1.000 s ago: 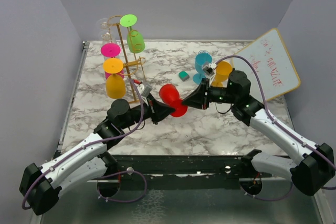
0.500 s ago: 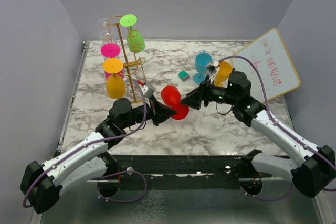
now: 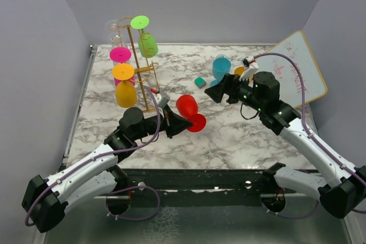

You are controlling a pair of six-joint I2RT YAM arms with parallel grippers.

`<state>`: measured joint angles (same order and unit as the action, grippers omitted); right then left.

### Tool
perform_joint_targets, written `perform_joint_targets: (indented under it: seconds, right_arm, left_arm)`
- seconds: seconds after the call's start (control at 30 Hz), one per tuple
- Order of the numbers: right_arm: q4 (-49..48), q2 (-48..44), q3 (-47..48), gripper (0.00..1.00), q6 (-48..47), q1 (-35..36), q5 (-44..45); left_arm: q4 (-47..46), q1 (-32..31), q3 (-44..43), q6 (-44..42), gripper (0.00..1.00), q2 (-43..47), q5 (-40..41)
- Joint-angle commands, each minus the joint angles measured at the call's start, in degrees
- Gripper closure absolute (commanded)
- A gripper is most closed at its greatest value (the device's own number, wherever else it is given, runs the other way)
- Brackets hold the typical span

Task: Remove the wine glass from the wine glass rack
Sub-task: Place the wine glass at the center of the board.

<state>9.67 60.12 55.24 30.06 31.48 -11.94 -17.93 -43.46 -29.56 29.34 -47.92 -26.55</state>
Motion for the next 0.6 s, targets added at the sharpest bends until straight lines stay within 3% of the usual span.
perform_joint_targets:
  seconds: [0.0,0.13,0.2,0.3,0.37,0.57]
  right_arm:
    - [2.9,-0.5,-0.9,0.00,1.4,-0.1,7.5]
    - [-11.6,-7.0,-11.4,0.00,-1.0,-0.1,8.6]
    - [-7.7,-8.1,-12.8,0.00,-0.7,-0.2,16.9]
    - [1.9,-3.8,-8.9,0.00,-2.7,-0.6,20.9]
    - [5.2,-0.7,-6.1,0.00,-2.7,-1.8,17.5]
    - [-6.5,-0.3,-10.7,0.00,-1.3,-6.6,-6.7]
  left_arm:
    - [-1.7,0.0,0.2,-0.8,1.00,1.1,-1.6]
    - [-1.7,0.0,0.1,-1.8,1.00,0.1,-1.9]
    - [-1.6,0.0,1.2,-3.3,1.00,-0.3,-0.6]
    - [-1.6,0.0,1.8,-7.4,1.00,0.0,-4.6]
    - [-1.7,-0.2,2.0,-9.4,1.00,0.7,-7.0]
    - [-2.4,-1.1,2.7,-19.3,1.00,2.8,-23.5]
